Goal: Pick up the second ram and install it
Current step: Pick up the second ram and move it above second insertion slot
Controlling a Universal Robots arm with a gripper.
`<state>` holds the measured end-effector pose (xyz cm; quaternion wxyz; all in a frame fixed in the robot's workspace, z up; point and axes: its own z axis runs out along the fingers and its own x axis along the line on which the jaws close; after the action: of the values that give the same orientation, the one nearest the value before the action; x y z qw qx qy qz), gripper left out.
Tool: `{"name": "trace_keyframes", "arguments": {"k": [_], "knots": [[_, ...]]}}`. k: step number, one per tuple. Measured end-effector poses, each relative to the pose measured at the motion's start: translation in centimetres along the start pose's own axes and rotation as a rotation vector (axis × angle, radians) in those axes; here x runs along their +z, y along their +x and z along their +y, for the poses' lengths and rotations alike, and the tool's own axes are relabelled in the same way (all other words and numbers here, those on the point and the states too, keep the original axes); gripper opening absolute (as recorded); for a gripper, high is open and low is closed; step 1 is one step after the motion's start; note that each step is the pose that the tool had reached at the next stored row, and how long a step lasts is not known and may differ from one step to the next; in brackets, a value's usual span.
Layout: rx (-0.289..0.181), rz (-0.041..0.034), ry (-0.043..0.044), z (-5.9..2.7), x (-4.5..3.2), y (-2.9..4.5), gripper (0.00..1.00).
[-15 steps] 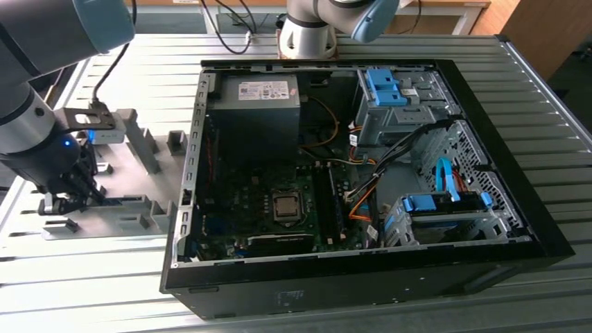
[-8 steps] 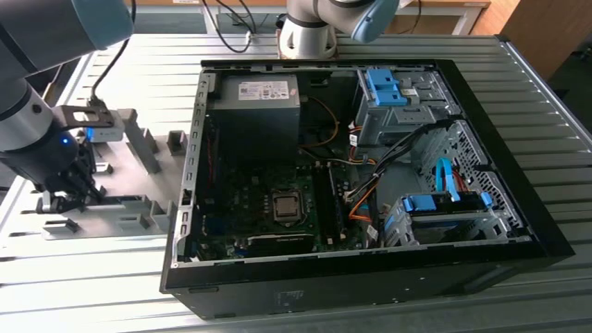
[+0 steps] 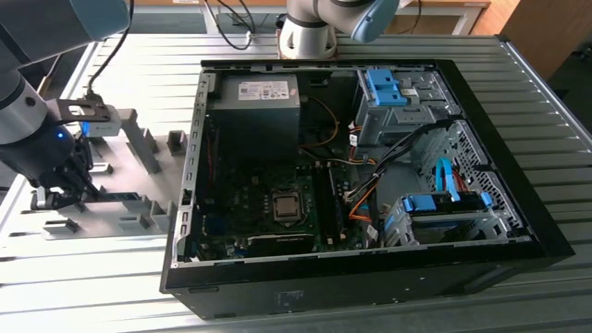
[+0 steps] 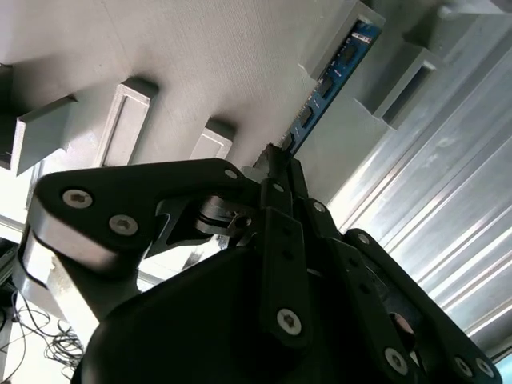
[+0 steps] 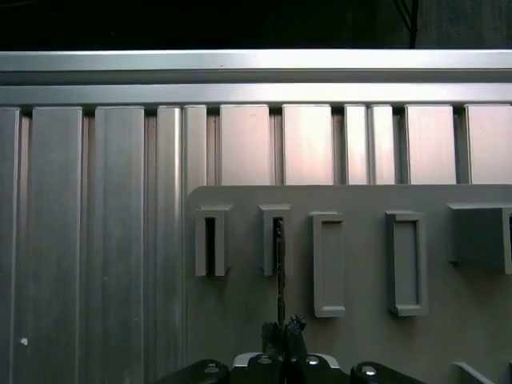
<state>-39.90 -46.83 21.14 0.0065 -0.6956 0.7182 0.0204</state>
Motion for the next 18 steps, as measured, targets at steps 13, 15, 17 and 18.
{"name": "trace_keyframes", "arguments": {"k": [13, 15, 17, 18], "knots": [[0.000, 0.0000, 0.0000, 0.04, -1.97, -0.08, 0.14], [0.000, 0.0000, 0.0002, 0.04, -1.98, -0.08, 0.14], [0.000, 0.0002, 0.0000, 0.04, -2.00, -0.08, 0.14], [0.000, 0.0002, 0.0000, 0.04, -2.00, -0.08, 0.14]]}}
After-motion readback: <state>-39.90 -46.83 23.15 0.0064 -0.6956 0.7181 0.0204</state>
